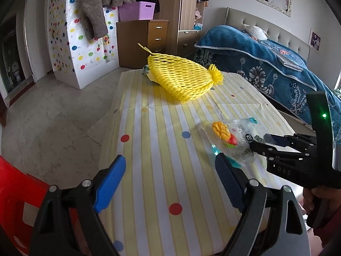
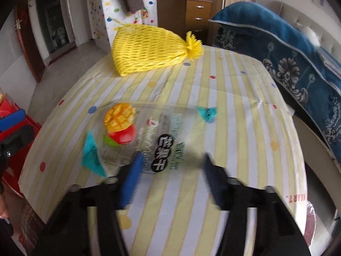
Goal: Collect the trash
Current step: 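Grasp the clear dried-mango bag with the right gripper and lift it, then grasp the yellow mesh net with the left gripper while the right holds the bag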
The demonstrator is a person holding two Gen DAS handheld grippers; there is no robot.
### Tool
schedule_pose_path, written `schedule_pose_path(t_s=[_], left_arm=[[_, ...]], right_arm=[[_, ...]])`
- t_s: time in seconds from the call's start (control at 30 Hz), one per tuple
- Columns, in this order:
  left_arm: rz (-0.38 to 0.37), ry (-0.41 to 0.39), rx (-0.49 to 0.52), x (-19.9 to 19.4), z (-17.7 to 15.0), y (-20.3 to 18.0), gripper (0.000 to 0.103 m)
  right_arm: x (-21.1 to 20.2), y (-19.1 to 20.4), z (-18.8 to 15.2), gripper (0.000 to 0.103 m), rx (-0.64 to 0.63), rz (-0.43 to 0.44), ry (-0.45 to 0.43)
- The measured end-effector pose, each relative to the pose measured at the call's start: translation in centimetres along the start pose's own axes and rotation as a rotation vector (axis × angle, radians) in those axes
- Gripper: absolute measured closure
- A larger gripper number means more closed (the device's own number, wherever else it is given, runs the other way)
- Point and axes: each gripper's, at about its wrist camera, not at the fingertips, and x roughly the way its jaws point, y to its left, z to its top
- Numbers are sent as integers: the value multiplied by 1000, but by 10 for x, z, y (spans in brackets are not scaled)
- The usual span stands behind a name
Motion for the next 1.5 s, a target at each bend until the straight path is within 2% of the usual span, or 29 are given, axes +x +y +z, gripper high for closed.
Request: schedule_pose_path(t_s=[0.07,0.13,0.2,0.33,0.43,0.47,0.5,0.53,0.63,0.67,0.83,1.0,1.17,1.23,1.37,1.5], left_arm=[[-1,0,4,-3,-1,-3,20],[-1,-1,8,-7,-2,-6,20],[6,-7,18,-12,-2,-8,20],[21,-24,28,-22,-1,-8,20],[28,-32,22,-27,0,-7,20],[29,-34,20,-28,-1,-6,20],[30,-35,20,-29,-1,-6,20],[30,-35,20,-30,-1,-6,20],[26,-30,18,-30,-2,-6,20],[27,-29,18,-30,-2,-6,20],[28,-38,31,-32,1,-8,20],[31,-66,45,-31,21,-9,20],[55,-71,73,-3,55,-10,20],[50,-60,59,11,65,-8,20],[42,-14,15,49,83,-8,20],[58,32,4,86,97,-8,23]], right_arm=[[-4,4,-3,66,-4,-13,-9],[-10,11,-10,90,-6,-5,-15],[-14,7,-14,99,16,37,-12],[-32,4,-18,100,34,104,-18],[-42,-5,-21,99,34,111,-26],[-46,-6,-23,97,31,111,-28],[-50,-8,-27,90,32,112,-29],[-53,-9,-31,89,30,111,-30],[-61,-5,-35,99,21,100,-48],[-63,-4,-36,99,20,103,-51],[-71,-10,-30,100,36,116,-113],[-97,-18,-11,101,54,66,-234],[-110,-34,13,102,87,-37,-354],[-110,-41,21,102,101,-55,-370],[-103,-52,37,102,130,-62,-371],[-76,-57,52,102,128,-64,-348]])
